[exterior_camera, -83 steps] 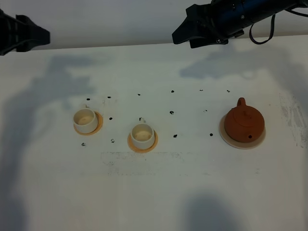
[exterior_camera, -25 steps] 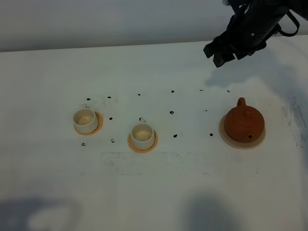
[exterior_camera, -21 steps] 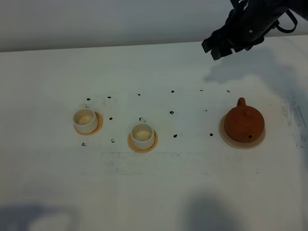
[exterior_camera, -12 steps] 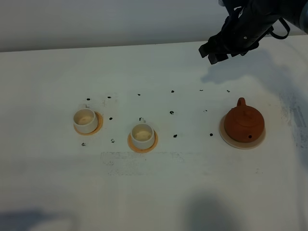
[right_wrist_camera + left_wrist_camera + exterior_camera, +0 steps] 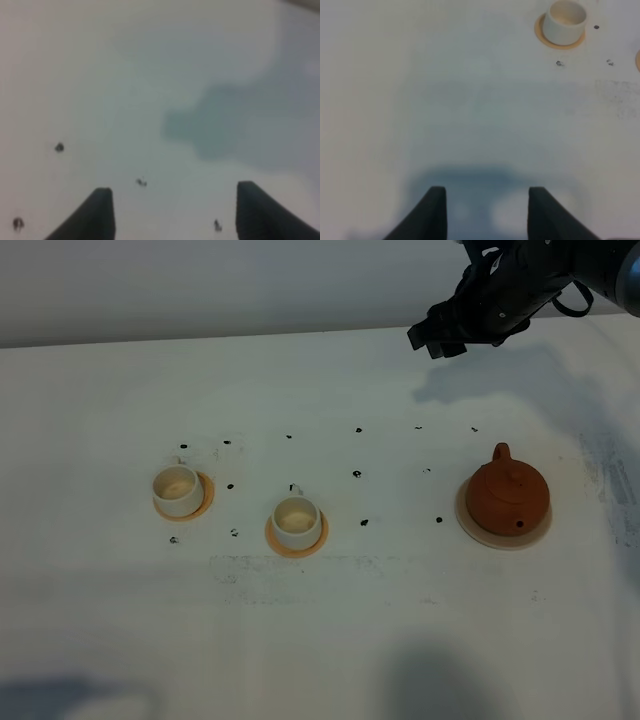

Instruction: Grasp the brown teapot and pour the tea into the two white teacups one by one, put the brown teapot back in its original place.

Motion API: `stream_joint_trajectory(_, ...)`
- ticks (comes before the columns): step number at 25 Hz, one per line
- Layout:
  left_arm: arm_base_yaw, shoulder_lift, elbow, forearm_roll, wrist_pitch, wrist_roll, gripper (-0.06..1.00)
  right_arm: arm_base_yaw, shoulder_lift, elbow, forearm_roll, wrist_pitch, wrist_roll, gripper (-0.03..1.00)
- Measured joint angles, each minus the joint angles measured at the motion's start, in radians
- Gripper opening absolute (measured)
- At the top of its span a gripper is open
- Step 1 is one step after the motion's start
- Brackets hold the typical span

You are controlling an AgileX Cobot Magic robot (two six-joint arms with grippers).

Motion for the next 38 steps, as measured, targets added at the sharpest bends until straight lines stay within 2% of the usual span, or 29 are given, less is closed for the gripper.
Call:
stream_joint_trajectory(14, 0.000, 0.000, 0.000, -0.002, 0.000, 0.000, 0.38, -0.003, 0.030, 0.000, -0.082, -0.064, 0.024, 0.53)
stream_joint_trajectory(26, 0.000, 0.000, 0.000, -0.002, 0.000, 0.000, 0.38, -0.017, 0.030, 0.000, -0.114, -0.038, 0.076, 0.53)
stream_joint_trajectory(33, 0.000, 0.000, 0.000, -0.002, 0.000, 0.000, 0.38, -0.029, 0.030, 0.000, -0.199, 0.008, 0.154, 0.53)
stream_joint_trajectory(38, 0.000, 0.000, 0.000, -0.002, 0.000, 0.000, 0.38, -0.030, 0.025, 0.041, -0.199, -0.027, 0.177, 0.53)
